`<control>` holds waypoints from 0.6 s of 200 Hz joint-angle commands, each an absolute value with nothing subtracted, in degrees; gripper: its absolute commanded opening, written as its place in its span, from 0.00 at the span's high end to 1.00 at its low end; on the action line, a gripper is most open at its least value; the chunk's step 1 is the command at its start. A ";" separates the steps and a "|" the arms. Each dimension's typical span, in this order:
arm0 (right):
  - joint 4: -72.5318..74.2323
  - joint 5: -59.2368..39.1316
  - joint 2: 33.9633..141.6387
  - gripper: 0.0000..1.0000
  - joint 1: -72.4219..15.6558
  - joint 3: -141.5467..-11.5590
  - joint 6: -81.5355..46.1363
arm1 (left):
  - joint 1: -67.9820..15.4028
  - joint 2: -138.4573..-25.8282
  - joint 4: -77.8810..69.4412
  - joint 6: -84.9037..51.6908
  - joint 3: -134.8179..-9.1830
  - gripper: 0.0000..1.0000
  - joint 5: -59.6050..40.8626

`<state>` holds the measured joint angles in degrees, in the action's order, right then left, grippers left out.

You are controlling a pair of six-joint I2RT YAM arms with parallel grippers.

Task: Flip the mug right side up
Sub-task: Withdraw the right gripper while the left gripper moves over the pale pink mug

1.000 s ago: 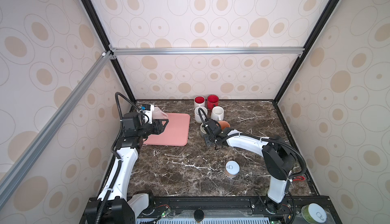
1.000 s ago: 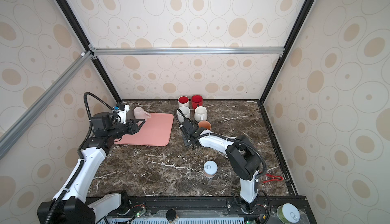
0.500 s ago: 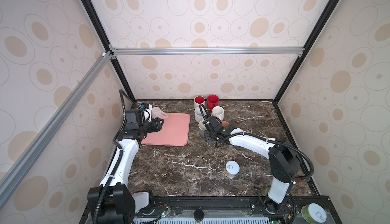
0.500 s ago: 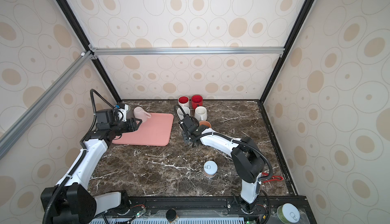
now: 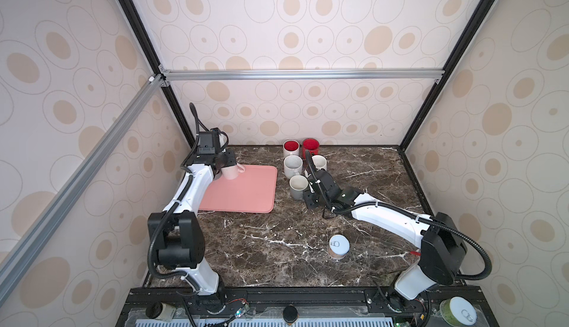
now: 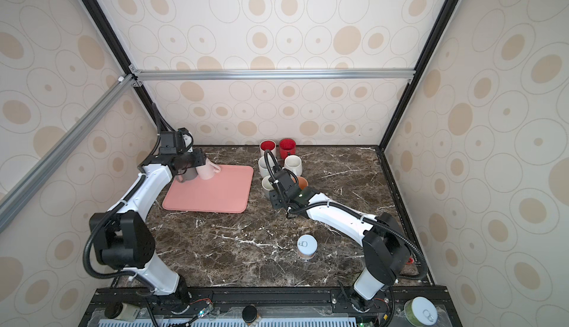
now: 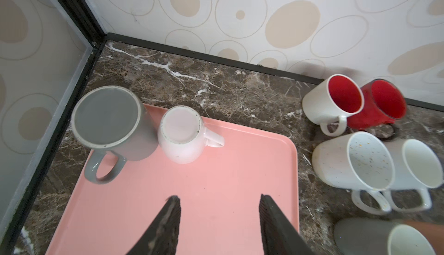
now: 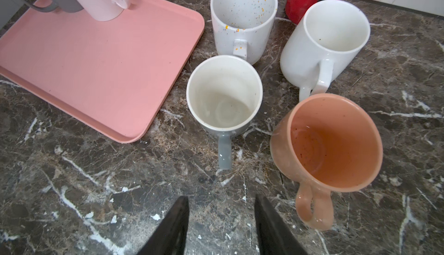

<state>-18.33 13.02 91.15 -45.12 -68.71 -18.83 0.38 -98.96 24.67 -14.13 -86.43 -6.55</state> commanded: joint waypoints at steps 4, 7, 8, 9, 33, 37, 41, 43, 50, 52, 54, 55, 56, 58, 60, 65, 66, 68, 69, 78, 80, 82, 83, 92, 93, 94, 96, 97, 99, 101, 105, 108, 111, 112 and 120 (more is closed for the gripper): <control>-17.84 11.66 87.41 0.52 -45.66 -66.73 -19.07 | -1.57 -107.15 29.18 -12.05 -96.03 0.43 0.38; -17.84 11.66 87.18 0.52 -45.64 -66.50 -19.05 | -1.77 -108.35 29.60 -11.75 -97.53 0.43 0.81; -17.84 11.72 87.10 0.52 -45.63 -66.43 -19.02 | -1.76 -108.75 29.78 -11.63 -97.94 0.42 0.89; -17.84 11.79 87.01 0.52 -45.67 -66.31 -19.00 | -1.85 -109.18 29.92 -11.53 -98.45 0.42 1.06; -17.43 12.82 85.71 0.52 -45.67 -64.68 -19.38 | -2.31 -118.78 34.52 -9.55 -110.57 0.41 5.44; -17.23 12.95 85.63 0.52 -45.70 -64.40 -19.46 | -2.31 -120.20 35.44 -9.05 -112.41 0.41 6.28; -17.01 13.03 85.64 0.52 -45.69 -64.25 -19.57 | -2.33 -121.64 36.52 -8.68 -114.64 0.41 7.18; -16.91 13.15 85.68 0.52 -45.68 -64.16 -19.59 | -2.30 -122.34 37.01 -8.48 -115.74 0.41 7.62; -16.66 13.18 85.68 0.52 -45.69 -64.03 -19.76 | -2.32 -124.76 39.02 -8.03 -119.34 0.41 9.19; -16.62 13.14 85.69 0.52 -45.66 -64.00 -19.77 | -2.29 -125.43 39.48 -7.94 -120.08 0.41 9.57; -16.61 13.08 85.69 0.52 -45.65 -63.99 -19.82 | -2.29 -126.08 40.06 -7.81 -121.16 0.41 9.93; -16.66 13.13 85.69 0.52 -45.68 -64.03 -19.84 | -2.29 -126.32 40.33 -7.77 -121.66 0.41 10.11; -16.63 13.20 85.74 0.52 -45.65 -64.05 -19.81 | -2.29 -126.66 40.56 -7.66 -122.09 0.41 10.24; -16.68 13.12 85.79 0.52 -45.67 -64.09 -19.85 | -2.33 -127.29 40.94 -7.59 -122.96 0.41 10.40; -16.76 13.06 85.85 0.52 -45.67 -64.16 -19.90 | -2.30 -127.80 41.31 -7.50 -123.77 0.40 10.64; -16.94 13.02 85.80 0.52 -45.70 -64.32 -19.86 | -2.31 -129.20 42.29 -7.15 -125.53 0.40 11.15; -17.00 12.97 85.79 0.52 -45.70 -64.37 -19.86 | -2.25 -129.46 42.42 -7.13 -125.91 0.40 11.24; -17.06 12.95 85.78 0.52 -45.70 -64.41 -19.86 | -2.34 -129.99 42.71 -7.06 -126.58 0.40 11.36; -17.06 12.98 85.87 0.52 -45.70 -64.42 -19.86 | -2.27 -130.21 42.80 -7.00 -126.88 0.40 11.44; -17.19 12.90 85.83 0.52 -45.65 -64.67 -19.86 | -2.20 -132.24 43.89 -6.74 -129.39 0.39 12.00; -17.24 12.87 85.86 0.52 -45.62 -64.68 -19.86 | -2.13 -132.66 44.13 -6.67 -129.95 0.39 12.03; -17.25 12.91 85.84 0.52 -45.64 -64.69 -19.80 | -2.05 -133.05 44.34 -6.66 -130.46 0.38 12.04; -17.28 12.87 85.86 0.52 -45.63 -64.69 -19.79 | -2.04 -133.28 44.41 -6.67 -130.71 0.38 12.04; -17.32 12.68 85.76 0.52 -45.70 -64.78 -19.54 | -1.72 -135.07 45.35 -6.97 -133.07 0.37 11.64; -17.32 12.67 85.73 0.52 -45.66 -64.78 -19.48 | -1.74 -135.25 45.48 -7.00 -133.37 0.37 11.53; -17.36 12.71 85.71 0.52 -45.68 -64.78 -19.41 | -1.71 -135.48 45.59 -7.06 -133.62 0.37 11.44; -17.41 12.69 85.68 0.52 -45.68 -64.78 -19.38 | -1.61 -135.80 45.79 -7.17 -134.08 0.37 11.19; -17.45 12.72 85.68 0.52 -45.69 -64.78 -19.36 | -1.64 -135.97 45.92 -7.23 -134.41 0.37 11.09; -17.59 12.72 85.60 0.52 -45.70 -64.82 -19.32 | -1.57 -136.32 46.17 -7.24 -134.92 0.37 10.79; -17.65 12.69 85.60 0.52 -45.66 -64.87 -19.27 | -1.45 -136.67 46.35 -7.35 -135.42 0.37 10.45; -17.82 12.82 85.48 0.52 -45.70 -64.85 -19.18 | -1.36 -137.32 46.79 -7.42 -136.32 0.37 10.07; -17.96 12.90 85.40 0.52 -45.67 -64.83 -19.10 | -1.32 -137.77 47.22 -7.54 -136.92 0.37 9.93; -18.08 13.00 85.28 0.52 -45.70 -64.78 -19.08 | -1.32 -138.17 47.54 -7.53 -137.46 0.37 9.90; -18.09 13.01 85.31 0.52 -45.70 -64.78 -19.03 | -1.32 -138.34 47.68 -7.55 -137.64 0.37 9.91; -18.28 13.18 85.04 0.52 -45.70 -64.54 -18.98 | -1.20 -139.21 48.46 -7.69 -138.39 0.36 10.23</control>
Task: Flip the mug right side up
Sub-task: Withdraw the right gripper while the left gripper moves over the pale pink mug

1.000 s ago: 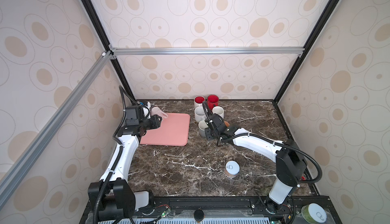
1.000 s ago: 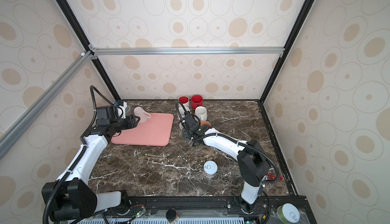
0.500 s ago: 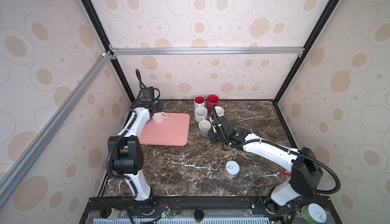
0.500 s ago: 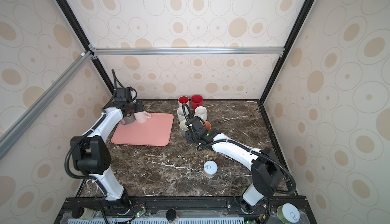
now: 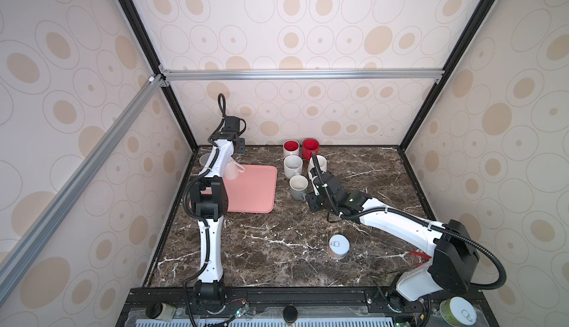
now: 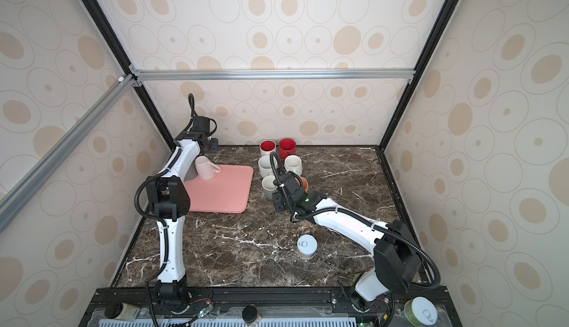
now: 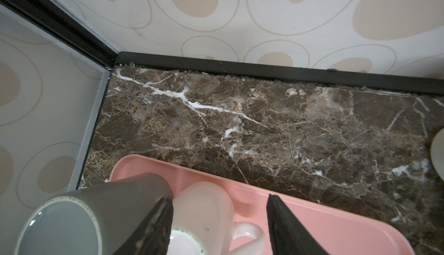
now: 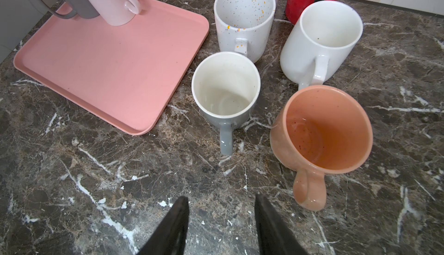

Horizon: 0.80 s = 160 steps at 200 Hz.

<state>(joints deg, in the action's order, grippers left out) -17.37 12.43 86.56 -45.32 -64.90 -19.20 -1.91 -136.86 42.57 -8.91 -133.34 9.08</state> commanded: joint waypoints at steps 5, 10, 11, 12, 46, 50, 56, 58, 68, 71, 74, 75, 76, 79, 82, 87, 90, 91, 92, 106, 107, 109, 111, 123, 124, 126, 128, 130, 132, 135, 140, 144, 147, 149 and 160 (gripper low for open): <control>-18.36 13.31 84.91 0.52 -45.70 -64.35 -18.98 | -1.02 -139.40 48.83 -7.92 -138.38 0.37 10.28; -18.45 13.36 84.61 0.52 -45.67 -64.14 -18.98 | -0.96 -139.60 49.00 -8.16 -138.20 0.36 10.28; -18.46 13.40 84.58 0.52 -45.69 -64.11 -19.03 | -0.83 -139.63 49.02 -8.21 -138.14 0.36 10.24; -18.46 13.38 84.48 0.52 -45.69 -64.04 -19.05 | -0.77 -139.60 49.03 -8.28 -138.06 0.36 10.22; -17.50 13.21 82.84 0.52 -45.64 -61.95 -20.37 | 0.68 -138.71 48.68 -9.68 -134.11 0.36 7.97; -17.33 13.04 82.70 0.52 -45.62 -61.84 -20.39 | 0.70 -138.63 48.64 -9.75 -133.81 0.37 7.41; -17.31 12.92 82.70 0.52 -45.65 -61.59 -20.38 | 0.70 -138.28 48.58 -9.71 -133.27 0.37 6.77; -17.29 12.81 82.70 0.52 -45.67 -61.54 -20.39 | 0.70 -138.19 48.55 -9.70 -133.07 0.36 6.53; -17.42 12.52 82.70 0.52 -45.70 -61.59 -20.39 | 0.70 -137.76 48.77 -9.97 -132.45 0.37 5.56; -17.55 12.41 82.70 0.52 -45.70 -61.61 -20.47 | 0.70 -137.49 48.80 -10.01 -132.12 0.37 5.22; -17.62 12.38 82.71 0.52 -45.70 -61.61 -20.48 | 0.70 -137.34 48.83 -10.00 -131.78 0.37 4.97; -17.64 12.30 82.71 0.52 -45.70 -61.61 -20.48 | 0.70 -137.27 48.85 -10.01 -131.63 0.37 4.86; -17.65 12.26 82.66 0.52 -45.66 -61.66 -20.43 | 0.70 -137.19 48.81 -10.01 -131.52 0.37 4.76; -17.66 12.27 82.60 0.52 -45.66 -61.62 -20.43 | 0.70 -136.87 48.78 -10.04 -131.13 0.38 4.51; -17.67 12.23 82.53 0.52 -45.68 -61.61 -20.54 | 0.70 -136.54 48.55 -10.10 -130.62 0.38 4.25; -17.58 12.20 82.38 0.52 -45.69 -61.54 -20.63 | 0.62 -136.09 48.35 -10.10 -129.48 0.38 3.79; -17.42 12.20 82.29 0.52 -45.70 -61.39 -20.70 | 0.62 -135.72 48.12 -10.11 -128.71 0.38 3.52; -17.41 12.21 82.23 0.52 -45.70 -61.33 -20.72 | 0.62 -135.58 48.05 -10.11 -128.60 0.38 3.43; -17.36 12.21 82.16 0.52 -45.70 -61.29 -20.73 | 0.62 -135.47 48.02 -10.06 -128.37 0.38 3.34; -16.15 12.05 81.58 0.52 -45.67 -60.18 -21.08 | 0.48 -133.62 47.09 -10.36 -124.68 0.40 1.92; -16.07 12.05 81.53 0.52 -45.69 -60.15 -21.09 | 0.46 -133.48 47.05 -10.41 -124.39 0.40 1.79; -15.82 11.98 81.44 0.52 -45.70 -59.97 -21.14 | 0.45 -133.19 46.90 -10.42 -123.89 0.40 1.53; -15.67 11.83 81.40 0.52 -45.70 -59.77 -21.15 | 0.37 -132.88 46.84 -10.45 -123.52 0.40 1.37; -14.95 11.39 81.26 0.52 -45.62 -59.29 -21.27 | 0.02 -130.74 45.79 -10.67 -119.97 0.41 0.13; -14.99 11.32 81.28 0.52 -45.62 -59.31 -21.27 | 0.01 -130.54 45.62 -10.65 -119.62 0.41 0.07; -15.02 11.16 81.34 0.52 -45.68 -59.28 -21.27 | -0.04 -130.11 45.33 -10.73 -118.92 0.41 0.02; -15.00 11.12 81.35 0.52 -45.65 -59.36 -21.27 | -0.08 -129.69 45.04 -10.72 -118.23 0.41 -0.11; -15.13 11.02 81.38 0.52 -45.69 -59.40 -21.20 | -0.17 -129.30 44.70 -10.83 -117.52 0.41 -0.22; -15.23 10.91 81.45 0.52 -45.66 -59.45 -21.19 | -0.24 -128.81 44.33 -10.84 -116.74 0.41 -0.30; -15.44 10.77 81.54 0.52 -45.69 -59.68 -21.18 | -0.34 -128.08 43.76 -10.91 -115.63 0.41 -0.47; -15.96 10.50 81.71 0.52 -45.70 -60.13 -21.10 | -0.51 -126.76 42.75 -11.07 -113.52 0.42 -0.95; -16.41 10.44 81.78 0.52 -45.75 -60.56 -21.06 | -0.60 -125.78 41.72 -11.20 -111.92 0.41 -1.36; -16.62 10.46 81.82 0.52 -45.77 -60.78 -21.01 | -0.68 -125.01 41.07 -11.44 -110.69 0.42 -1.69; -16.86 10.44 81.89 0.52 -45.72 -61.01 -21.01 | -0.68 -124.57 40.66 -11.50 -109.96 0.42 -1.96; -17.29 10.65 81.83 0.52 -45.96 -61.51 -21.05 | -0.78 -122.14 38.60 -12.17 -106.02 0.42 -3.22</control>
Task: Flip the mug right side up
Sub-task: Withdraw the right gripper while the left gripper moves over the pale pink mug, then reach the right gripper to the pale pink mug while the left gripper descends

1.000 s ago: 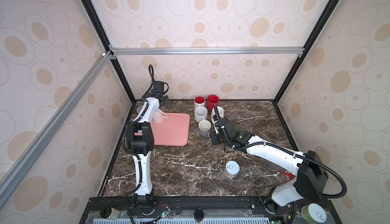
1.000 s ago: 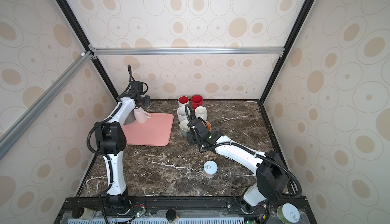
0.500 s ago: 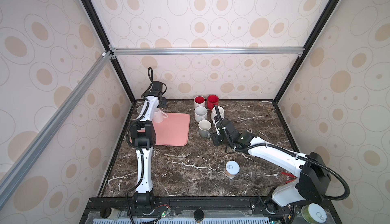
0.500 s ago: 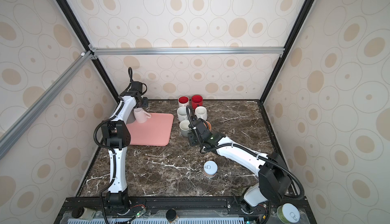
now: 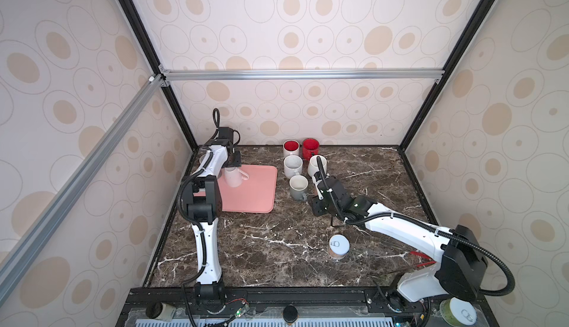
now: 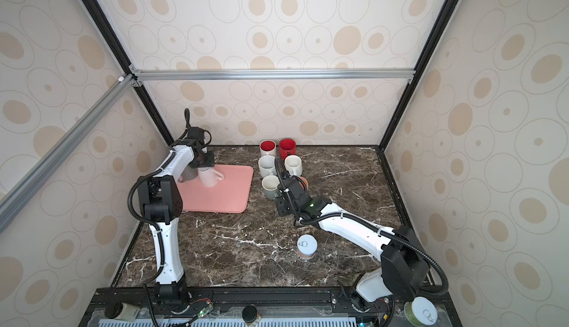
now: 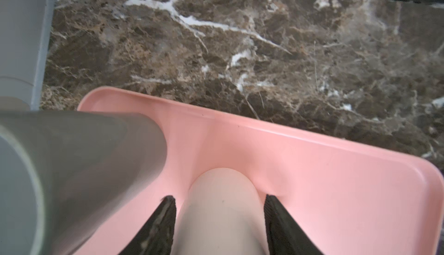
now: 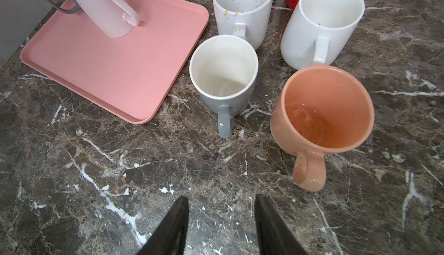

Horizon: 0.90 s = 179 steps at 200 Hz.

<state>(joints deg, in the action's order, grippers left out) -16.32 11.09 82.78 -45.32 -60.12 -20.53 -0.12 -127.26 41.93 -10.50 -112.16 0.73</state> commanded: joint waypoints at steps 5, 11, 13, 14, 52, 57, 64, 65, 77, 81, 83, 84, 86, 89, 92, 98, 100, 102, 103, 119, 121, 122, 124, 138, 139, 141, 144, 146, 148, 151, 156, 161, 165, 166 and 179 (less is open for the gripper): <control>-17.18 10.84 81.74 0.52 -46.05 -61.46 -21.01 | -0.79 -121.14 38.00 -12.40 -104.52 0.42 -3.78; -16.91 10.87 81.57 0.52 -46.07 -61.31 -21.16 | -0.96 -120.06 37.33 -12.52 -102.82 0.43 -4.31; -16.80 10.94 81.50 0.52 -46.06 -61.23 -21.18 | -0.96 -119.69 37.17 -12.56 -102.19 0.43 -4.48; -16.75 10.92 81.49 0.52 -46.14 -61.20 -21.22 | -1.01 -119.52 37.09 -12.56 -101.94 0.43 -4.57; -16.73 10.84 81.38 0.52 -46.76 -61.94 -21.71 | -2.84 -111.57 33.78 -12.78 -90.01 0.44 -6.97; -16.79 10.78 81.46 0.52 -46.93 -62.19 -21.54 | -3.18 -110.30 33.02 -12.83 -88.03 0.44 -7.23; -16.88 10.74 81.70 0.52 -46.98 -62.56 -21.32 | -3.65 -108.53 32.02 -12.76 -85.53 0.44 -7.35; -16.92 10.73 81.72 0.52 -47.00 -62.61 -21.29 | -3.72 -108.23 31.96 -12.79 -85.17 0.44 -7.36; -17.02 10.65 82.38 0.52 -47.02 -63.56 -20.77 | -4.34 -105.45 30.90 -12.97 -81.78 0.44 -7.61; -17.02 10.60 82.72 0.52 -47.07 -63.94 -20.50 | -4.51 -104.62 30.55 -12.97 -80.64 0.44 -7.75; -17.02 10.56 82.88 0.52 -47.03 -64.24 -20.44 | -4.56 -104.24 30.47 -13.00 -80.14 0.44 -7.85; -16.95 10.55 83.01 0.52 -47.03 -64.33 -20.42 | -4.56 -104.02 30.35 -13.00 -79.89 0.45 -7.88; -16.96 10.50 83.22 0.52 -47.07 -64.55 -20.29 | -4.63 -103.63 30.15 -12.94 -79.43 0.44 -7.90; -16.96 10.48 83.57 0.51 -47.03 -64.90 -20.10 | -4.66 -103.12 30.03 -13.08 -78.96 0.44 -7.99; -16.87 10.40 83.99 0.52 -47.10 -65.40 -20.00 | -4.66 -102.64 30.01 -13.06 -78.44 0.45 -8.00; -16.87 10.15 84.84 0.52 -47.04 -66.24 -19.61 | -4.70 -101.66 29.97 -13.02 -77.62 0.44 -8.04; -16.87 10.01 85.19 0.52 -47.09 -66.55 -19.47 | -4.74 -101.37 29.97 -12.92 -77.43 0.44 -8.01; -16.74 9.86 85.46 0.52 -47.11 -66.91 -19.37 | -4.68 -101.11 30.06 -12.79 -77.26 0.44 -8.00; -16.72 9.77 85.71 0.52 -47.06 -67.07 -19.31 | -4.71 -100.96 30.06 -12.77 -77.21 0.44 -7.91; -16.23 8.86 88.93 0.52 -47.42 -69.95 -18.30 | -4.66 -99.09 30.74 -11.86 -76.73 0.43 -6.48; -16.12 8.76 89.29 0.52 -47.47 -70.31 -18.24 | -4.66 -98.76 30.87 -11.80 -76.79 0.42 -6.21; -16.01 8.69 89.51 0.52 -47.47 -70.53 -18.09 | -4.66 -98.64 30.90 -11.79 -76.81 0.42 -6.14; -15.96 8.57 90.10 0.52 -47.59 -70.94 -17.92 | -4.66 -98.40 30.99 -11.67 -76.81 0.42 -5.93; -15.67 7.82 93.72 0.52 -48.32 -74.12 -17.02 | -4.28 -96.66 31.62 -11.16 -76.70 0.40 -4.58; -15.66 7.74 94.06 0.52 -48.33 -74.37 -16.95 | -4.25 -96.54 31.63 -11.21 -76.67 0.40 -4.53; -15.69 7.65 94.64 0.52 -48.51 -74.80 -16.83 | -4.16 -96.23 31.64 -11.17 -76.58 0.40 -4.30; -15.65 7.49 95.55 0.52 -48.70 -75.65 -16.61 | -3.95 -95.76 31.56 -11.32 -76.39 0.40 -4.23; -15.71 7.34 96.07 0.52 -48.80 -76.15 -16.43 | -3.78 -95.42 31.51 -11.38 -76.20 0.40 -4.18; -15.71 7.31 96.72 0.52 -48.98 -76.61 -16.35 | -3.63 -95.02 31.39 -11.46 -75.98 0.40 -4.21; -15.81 7.18 97.68 0.52 -49.16 -77.44 -16.15 | -3.30 -94.48 31.22 -11.63 -75.64 0.40 -4.29; -15.81 6.96 99.25 0.52 -49.58 -78.75 -15.94 | -2.79 -93.53 30.92 -11.93 -75.02 0.39 -4.55; -15.70 6.59 100.79 0.52 -49.93 -79.96 -15.78 | -2.17 -92.50 30.69 -12.24 -74.27 0.39 -4.74; -15.60 6.24 102.17 0.52 -50.15 -81.00 -15.63 | -1.56 -91.63 30.52 -12.52 -73.64 0.40 -4.78; -15.58 6.15 102.41 0.52 -50.17 -81.33 -15.59 | -1.44 -91.43 30.51 -12.59 -73.56 0.40 -4.76; -15.70 4.98 106.90 0.53 -50.66 -85.10 -15.50 | 0.36 -88.78 30.26 -13.87 -70.91 0.40 -4.56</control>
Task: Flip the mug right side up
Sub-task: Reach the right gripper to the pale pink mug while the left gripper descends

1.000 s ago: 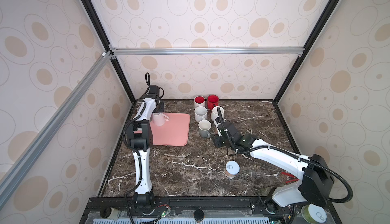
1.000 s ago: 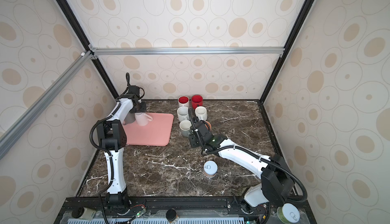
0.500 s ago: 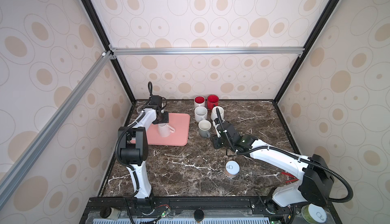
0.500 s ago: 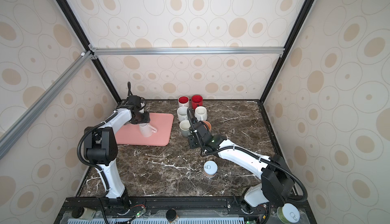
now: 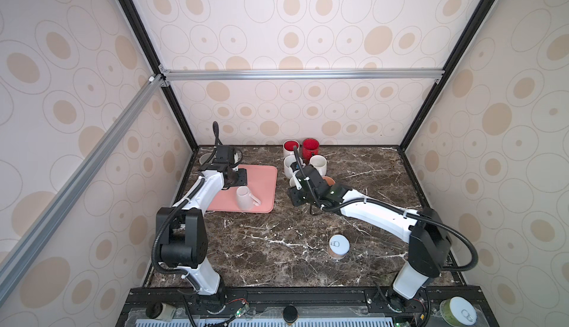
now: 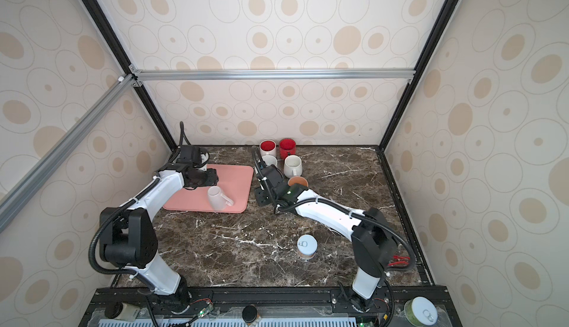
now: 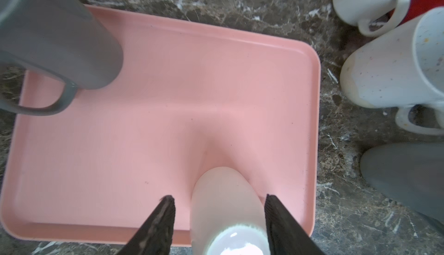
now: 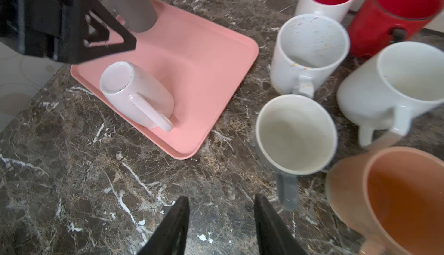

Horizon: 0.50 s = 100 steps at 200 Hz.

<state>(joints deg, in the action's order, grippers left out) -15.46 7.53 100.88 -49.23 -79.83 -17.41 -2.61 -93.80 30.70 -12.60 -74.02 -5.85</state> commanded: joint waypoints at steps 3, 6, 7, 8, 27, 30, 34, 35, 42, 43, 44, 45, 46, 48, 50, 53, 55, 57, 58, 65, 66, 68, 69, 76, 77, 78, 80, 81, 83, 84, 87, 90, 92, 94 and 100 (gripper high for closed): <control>-15.67 4.68 107.82 0.53 -50.77 -85.88 -15.49 | 0.81 -88.10 30.22 -14.21 -70.34 0.40 -4.57; -15.79 4.35 108.94 0.53 -50.82 -86.90 -15.57 | 1.24 -87.48 30.09 -14.51 -69.40 0.40 -4.71; -15.85 4.24 109.22 0.53 -50.85 -87.18 -15.56 | 1.33 -87.29 29.99 -14.64 -69.11 0.40 -4.73; -15.88 4.14 109.63 0.54 -50.87 -87.53 -15.56 | 1.41 -87.06 29.98 -14.88 -68.83 0.41 -4.74; -16.82 2.32 115.44 0.55 -51.20 -92.99 -15.43 | 2.69 -83.50 27.74 -17.46 -62.35 0.42 -7.37; -17.10 1.98 116.28 0.55 -51.23 -93.91 -15.35 | 2.76 -83.07 27.24 -17.82 -61.22 0.42 -7.74; -17.47 1.63 117.37 0.55 -51.23 -95.03 -15.18 | 2.81 -82.43 26.61 -18.54 -59.77 0.42 -8.59; -17.57 1.56 117.62 0.55 -51.24 -95.29 -15.11 | 2.81 -82.30 26.44 -18.63 -59.42 0.43 -8.69; -18.35 1.13 119.45 0.55 -51.39 -97.27 -14.80 | 2.94 -81.41 25.07 -19.78 -56.80 0.43 -10.03; -18.45 1.09 119.67 0.55 -51.36 -97.50 -14.74 | 2.96 -81.27 24.93 -19.95 -56.39 0.43 -10.25; -18.58 1.07 119.99 0.55 -51.34 -97.84 -14.62 | 3.02 -81.11 24.73 -20.13 -56.01 0.43 -10.48; -18.70 1.02 120.20 0.55 -51.38 -98.09 -14.52 | 3.05 -80.98 24.49 -20.30 -55.65 0.43 -10.69; -18.80 0.99 120.39 0.55 -51.40 -98.31 -14.47 | 3.06 -80.88 24.33 -20.48 -55.33 0.43 -10.84; -18.96 0.91 120.98 0.55 -51.46 -98.85 -14.36 | 3.07 -80.62 23.88 -20.83 -54.59 0.43 -11.13; -19.15 0.84 121.39 0.55 -51.49 -99.35 -14.20 | 3.16 -80.49 23.44 -21.14 -53.92 0.43 -11.55; -19.40 0.75 122.10 0.55 -51.48 -100.06 -13.96 | 3.16 -80.14 22.84 -21.70 -53.08 0.44 -12.09; -19.51 0.63 122.50 0.55 -51.48 -100.45 -13.79 | 3.16 -79.96 22.36 -21.88 -52.56 0.44 -12.56; -19.69 0.57 122.95 0.55 -51.50 -100.90 -13.73 | 3.16 -79.80 21.92 -22.24 -51.70 0.44 -13.12; -19.77 0.55 123.13 0.55 -51.50 -101.12 -13.68 | 3.16 -79.76 21.68 -22.37 -51.34 0.44 -13.33; -20.17 0.44 124.62 0.56 -51.49 -102.52 -13.21 | 3.19 -79.25 20.15 -23.39 -49.40 0.45 -14.63; -20.19 0.40 124.85 0.56 -51.50 -102.72 -13.15 | 3.22 -79.17 19.96 -23.52 -49.18 0.45 -14.74; -20.32 0.32 125.19 0.56 -51.50 -103.02 -13.11 | 3.24 -79.12 19.62 -23.74 -48.75 0.45 -15.11; -20.36 0.29 125.39 0.56 -51.50 -103.19 -13.01 | 3.25 -79.07 19.44 -23.87 -48.59 0.45 -15.20; -20.47 0.27 126.62 0.56 -51.47 -104.30 -12.76 | 3.33 -79.10 18.47 -24.44 -47.46 0.45 -16.34; -20.52 0.22 126.77 0.56 -51.49 -104.44 -12.75 | 3.34 -79.10 18.33 -24.53 -47.33 0.45 -16.57; -20.54 0.24 126.93 0.56 -51.45 -104.61 -12.75 | 3.34 -79.15 18.26 -24.57 -47.22 0.45 -16.76; -20.65 0.21 127.25 0.56 -51.49 -104.92 -12.64 | 3.34 -79.20 18.06 -24.71 -47.05 0.46 -17.11; -20.70 0.20 127.43 0.56 -51.50 -105.02 -12.65 | 3.34 -79.28 17.95 -24.75 -46.99 0.46 -17.30; -20.84 0.14 127.68 0.56 -51.50 -105.33 -12.65 | 3.32 -79.37 17.80 -24.78 -46.88 0.46 -17.64; -20.88 0.11 127.87 0.56 -51.50 -105.49 -12.65 | 3.33 -79.37 17.65 -24.82 -46.82 0.46 -17.79; -20.91 -0.02 128.32 0.57 -51.47 -106.00 -12.54 | 3.34 -79.59 17.49 -24.89 -46.69 0.46 -18.16; -21.03 -0.12 128.80 0.57 -51.50 -106.42 -12.56 | 3.38 -79.82 17.28 -24.88 -46.69 0.46 -18.57; -21.08 -0.36 129.17 0.57 -51.50 -106.72 -12.46 | 3.42 -80.05 17.20 -24.85 -46.76 0.46 -18.75; -21.05 -0.57 129.41 0.57 -51.50 -107.06 -12.47 | 3.42 -80.26 17.15 -24.80 -46.83 0.46 -18.84; -21.24 -1.11 130.27 0.58 -51.48 -107.90 -12.45 | 3.43 -80.84 16.89 -24.62 -47.21 0.46 -19.07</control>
<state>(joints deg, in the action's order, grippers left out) -18.94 0.80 127.42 -51.07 -104.27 -14.20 3.22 -80.47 21.93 -22.31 -46.15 -14.55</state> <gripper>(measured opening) 0.431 0.543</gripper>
